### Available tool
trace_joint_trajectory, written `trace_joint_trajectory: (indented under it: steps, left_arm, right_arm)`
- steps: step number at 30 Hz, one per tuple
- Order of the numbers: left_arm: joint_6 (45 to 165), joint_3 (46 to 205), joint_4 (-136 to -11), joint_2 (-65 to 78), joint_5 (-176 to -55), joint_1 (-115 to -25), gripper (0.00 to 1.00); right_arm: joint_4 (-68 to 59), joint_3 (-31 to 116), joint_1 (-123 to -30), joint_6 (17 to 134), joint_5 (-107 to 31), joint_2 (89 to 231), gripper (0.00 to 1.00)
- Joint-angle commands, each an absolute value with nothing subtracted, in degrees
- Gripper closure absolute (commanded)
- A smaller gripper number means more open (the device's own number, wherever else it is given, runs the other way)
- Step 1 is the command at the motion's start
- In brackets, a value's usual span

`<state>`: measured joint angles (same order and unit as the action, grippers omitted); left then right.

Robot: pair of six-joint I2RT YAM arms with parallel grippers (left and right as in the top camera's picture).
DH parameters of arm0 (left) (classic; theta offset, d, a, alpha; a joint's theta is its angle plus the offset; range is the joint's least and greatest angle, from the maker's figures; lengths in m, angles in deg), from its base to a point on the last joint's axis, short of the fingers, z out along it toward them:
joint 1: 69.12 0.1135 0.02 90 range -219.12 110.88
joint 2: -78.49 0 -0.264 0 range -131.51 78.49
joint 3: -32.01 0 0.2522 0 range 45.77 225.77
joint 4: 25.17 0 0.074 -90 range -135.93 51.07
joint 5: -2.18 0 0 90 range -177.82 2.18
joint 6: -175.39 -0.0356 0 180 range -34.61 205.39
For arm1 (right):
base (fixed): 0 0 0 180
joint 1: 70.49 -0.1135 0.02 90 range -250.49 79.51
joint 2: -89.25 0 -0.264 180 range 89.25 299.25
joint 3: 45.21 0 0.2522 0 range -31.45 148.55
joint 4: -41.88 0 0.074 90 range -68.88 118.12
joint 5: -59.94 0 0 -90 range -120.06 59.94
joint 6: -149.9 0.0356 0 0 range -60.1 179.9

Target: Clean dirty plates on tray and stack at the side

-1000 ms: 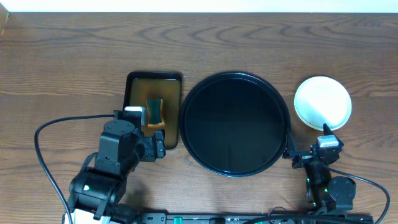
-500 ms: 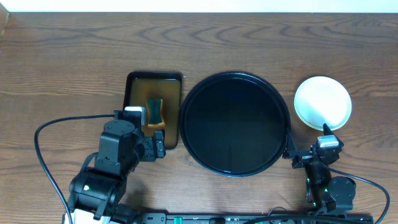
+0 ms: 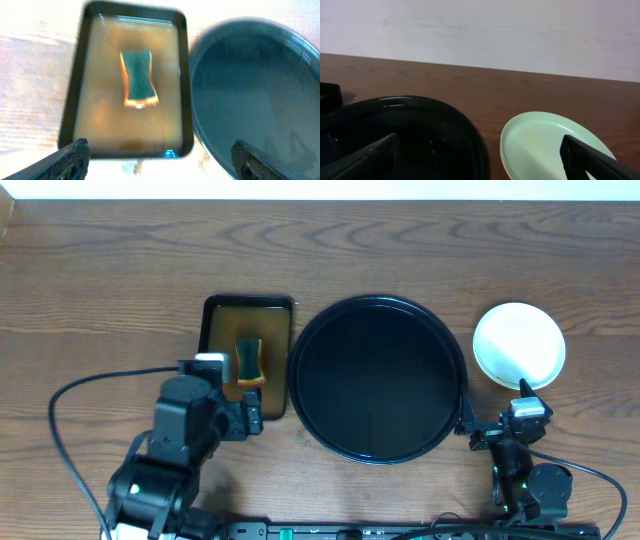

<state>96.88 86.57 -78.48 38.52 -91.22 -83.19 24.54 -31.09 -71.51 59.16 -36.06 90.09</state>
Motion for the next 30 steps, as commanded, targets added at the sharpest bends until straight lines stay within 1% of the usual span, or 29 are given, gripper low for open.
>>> trace_joint_trajectory:
  steps: [1,6,15,21,25,27,29,30]
  left_arm:
    - [95.5,82.5,-74.7,43.4,-91.3,-78.6,0.08]
    - [95.5,72.0,-64.4,53.0,-92.3,-73.0,0.09]
    - [94.2,54.7,-47.8,71.0,-92.3,-69.2,0.08]
    - [90.9,46.0,-34.7,78.2,-92.4,-68.5,0.08]
    - [83.6,46.0,-34.3,78.4,-93.5,-68.5,0.08]
    - [83.5,46.0,-37.3,78.4,-93.4,-68.5,0.09]
    - [83.7,46.0,-43.0,78.4,-93.6,-68.5,0.09]
    - [83.8,46.0,-42.5,78.3,-93.4,-68.5,0.08]
  right_arm:
    - [24.4,-31.1,-72.0,58.1,-36.3,89.9,0.01]
    - [24.4,-31.1,-72.0,58.1,-36.3,89.9,0.01]
    - [24.4,-31.1,-72.0,58.1,-36.3,89.9,0.01]
    - [24.4,-31.1,-72.0,58.1,-36.3,89.9,0.01]
    - [24.4,-31.1,-72.0,58.1,-36.3,89.9,0.01]
    - [24.4,-31.1,-72.0,58.1,-36.3,89.9,0.01]
    - [24.4,-31.1,-72.0,58.1,-36.3,89.9,0.01]
    - [24.4,-31.1,-72.0,58.1,-36.3,89.9,0.01]
